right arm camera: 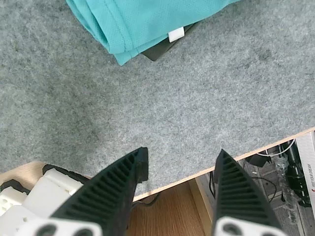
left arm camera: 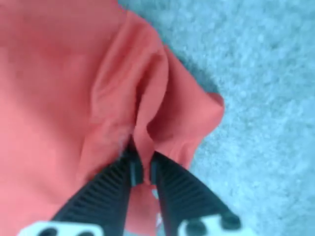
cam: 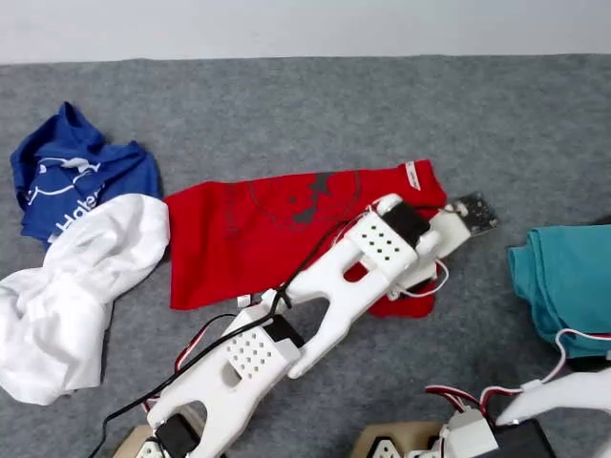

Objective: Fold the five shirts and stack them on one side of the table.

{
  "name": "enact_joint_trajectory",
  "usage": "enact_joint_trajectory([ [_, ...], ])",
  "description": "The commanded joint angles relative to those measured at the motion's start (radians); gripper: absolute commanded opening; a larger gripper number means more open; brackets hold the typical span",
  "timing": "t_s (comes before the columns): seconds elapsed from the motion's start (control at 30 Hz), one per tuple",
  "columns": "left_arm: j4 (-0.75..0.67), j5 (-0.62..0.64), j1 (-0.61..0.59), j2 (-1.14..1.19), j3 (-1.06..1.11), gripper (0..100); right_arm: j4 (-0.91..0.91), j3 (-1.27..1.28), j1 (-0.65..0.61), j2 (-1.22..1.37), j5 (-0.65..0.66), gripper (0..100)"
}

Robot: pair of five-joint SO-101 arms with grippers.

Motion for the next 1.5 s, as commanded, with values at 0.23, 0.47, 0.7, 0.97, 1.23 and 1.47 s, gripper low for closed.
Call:
enact_joint_trajectory([
  [0.23,0.061,0.006,-0.049,-0.006,-0.220,0,0.033,-0.005,-0.002,-0.038,0.003,23.0],
  [0.47,-0.017,0.005,-0.129,-0.005,-0.223,0,0.033,-0.005,-0.002,-0.038,0.003,23.0],
  [0.7,-0.143,0.005,-0.190,0.044,-0.225,0,0.033,-0.005,-0.002,-0.038,0.003,23.0],
  [0.97,-0.127,-0.064,-0.201,0.141,-0.228,11,0.033,-0.003,-0.002,-0.033,0.003,23.0],
  [1.23,-0.109,-0.080,-0.258,0.137,-0.340,21,0.033,-0.003,-0.002,-0.033,0.003,23.0],
  [1.47,0.017,-0.084,-0.298,0.133,-0.460,21,0.033,-0.003,-0.002,-0.031,0.005,23.0],
])
